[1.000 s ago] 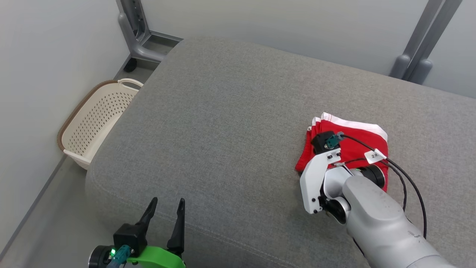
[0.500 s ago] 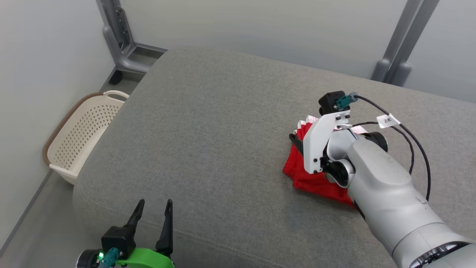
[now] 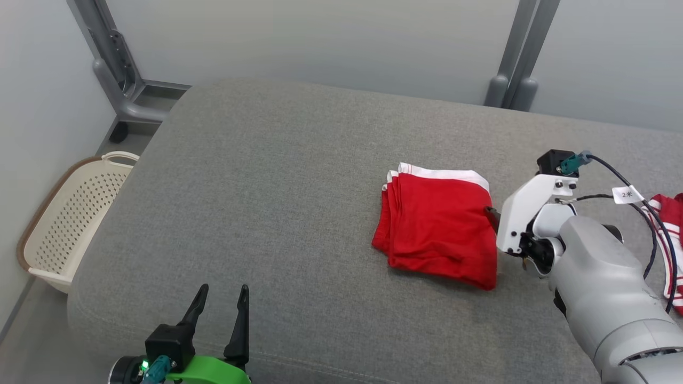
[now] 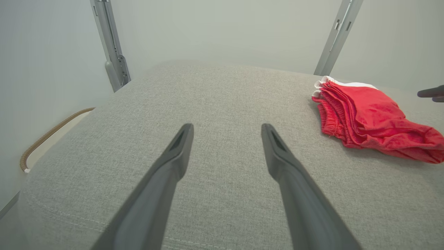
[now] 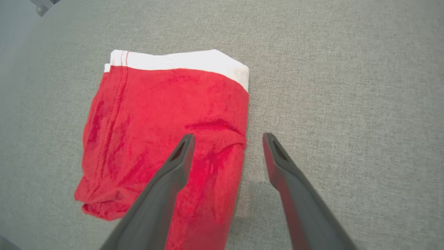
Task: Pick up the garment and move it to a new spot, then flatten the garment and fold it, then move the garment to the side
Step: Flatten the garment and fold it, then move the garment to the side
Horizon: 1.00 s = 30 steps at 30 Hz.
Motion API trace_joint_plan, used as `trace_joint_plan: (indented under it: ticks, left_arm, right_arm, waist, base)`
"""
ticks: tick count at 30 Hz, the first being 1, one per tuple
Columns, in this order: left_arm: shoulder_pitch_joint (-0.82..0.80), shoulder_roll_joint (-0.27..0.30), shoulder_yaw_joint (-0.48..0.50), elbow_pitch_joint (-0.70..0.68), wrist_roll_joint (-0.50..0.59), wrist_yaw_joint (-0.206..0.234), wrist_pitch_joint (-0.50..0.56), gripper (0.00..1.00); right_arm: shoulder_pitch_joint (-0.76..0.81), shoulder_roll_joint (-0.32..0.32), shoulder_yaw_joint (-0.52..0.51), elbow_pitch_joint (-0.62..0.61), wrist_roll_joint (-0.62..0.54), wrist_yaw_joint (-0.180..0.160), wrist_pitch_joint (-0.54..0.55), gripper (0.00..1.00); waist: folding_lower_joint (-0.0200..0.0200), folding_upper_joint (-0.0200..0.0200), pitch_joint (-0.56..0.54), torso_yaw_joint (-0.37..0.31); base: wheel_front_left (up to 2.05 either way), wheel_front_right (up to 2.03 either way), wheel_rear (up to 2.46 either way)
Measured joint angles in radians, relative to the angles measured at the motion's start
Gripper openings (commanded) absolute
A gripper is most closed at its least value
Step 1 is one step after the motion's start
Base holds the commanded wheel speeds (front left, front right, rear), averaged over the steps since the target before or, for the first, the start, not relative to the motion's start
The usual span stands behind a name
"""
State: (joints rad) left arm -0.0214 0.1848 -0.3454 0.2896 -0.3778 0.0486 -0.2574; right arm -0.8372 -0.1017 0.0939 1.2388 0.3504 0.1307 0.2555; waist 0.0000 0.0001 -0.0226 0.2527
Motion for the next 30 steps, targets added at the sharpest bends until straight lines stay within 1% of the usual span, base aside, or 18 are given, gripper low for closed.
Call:
trace_joint_plan:
  ticks: [2,3,9,19,20,21,22,24,25,30]
  left_arm:
    - [-0.004,-0.002,-0.005,-0.001,0.0,0.0,0.0,1.0]
    - [-0.004,-0.002,-0.005,-0.001,0.0,0.0,0.0,1.0]
    - [-0.027,-0.009,-0.013,0.003,0.0,-0.001,0.0,1.0]
    - [-0.04,-0.01,-0.022,0.017,0.001,-0.009,0.0,1.0]
    - [-0.041,-0.01,-0.023,0.018,0.001,-0.009,0.0,1.0]
    - [-0.042,-0.01,-0.023,0.018,0.001,-0.009,0.0,1.0]
    - [-0.044,-0.01,-0.024,0.018,0.002,-0.009,0.0,1.0]
    - [-0.047,-0.01,-0.025,0.018,0.002,-0.009,-0.001,1.0]
    - [-0.047,-0.01,-0.025,0.018,0.002,-0.009,-0.001,1.0]
    - [-0.047,-0.01,-0.029,0.019,0.003,-0.008,-0.001,1.0]
  right_arm:
    - [0.0,-0.002,-0.044,0.024,-0.027,0.0,-0.007,1.0]
    - [0.0,-0.002,-0.044,0.024,-0.027,0.0,-0.007,1.0]
    - [0.002,0.01,-0.127,0.044,-0.073,0.0,-0.015,1.0]
    - [0.035,0.039,-0.256,0.05,-0.131,0.0,0.004,1.0]
    - [0.035,0.041,-0.267,0.05,-0.139,0.0,0.008,0.94]
    - [0.036,0.042,-0.277,0.05,-0.147,0.0,0.014,0.75]
    - [0.036,0.043,-0.286,0.049,-0.157,0.0,0.016,0.44]
    - [0.037,0.044,-0.304,0.049,-0.175,0.0,0.024,0.03]
    - [0.038,0.044,-0.311,0.048,-0.183,0.0,0.026,0.0]
    - [0.041,0.051,-0.343,0.049,-0.232,0.0,0.024,0.0]
  waist:
    - [0.0,0.0,0.022,-0.006]
    - [0.0,0.0,0.022,-0.006]
    - [0.0,0.0,0.064,-0.009]
    - [0.0,0.0,0.092,0.017]
    - [0.0,0.0,0.094,0.02]
    - [0.0,0.0,0.095,0.022]
    - [0.0,0.0,0.097,0.025]
    - [0.0,0.0,0.099,0.029]
    - [0.0,0.0,0.1,0.03]
    - [0.0,0.0,0.096,0.032]
  base:
    - [0.0,0.0,0.0]
    - [0.0,0.0,0.0]
    - [0.0,0.0,0.0]
    - [0.0,0.0,0.0]
    - [0.0,0.0,0.0]
    - [0.0,0.0,0.0]
    - [0.0,0.0,0.0]
    - [0.0,0.0,0.0]
    - [0.0,0.0,0.0]
    - [0.0,0.0,0.0]
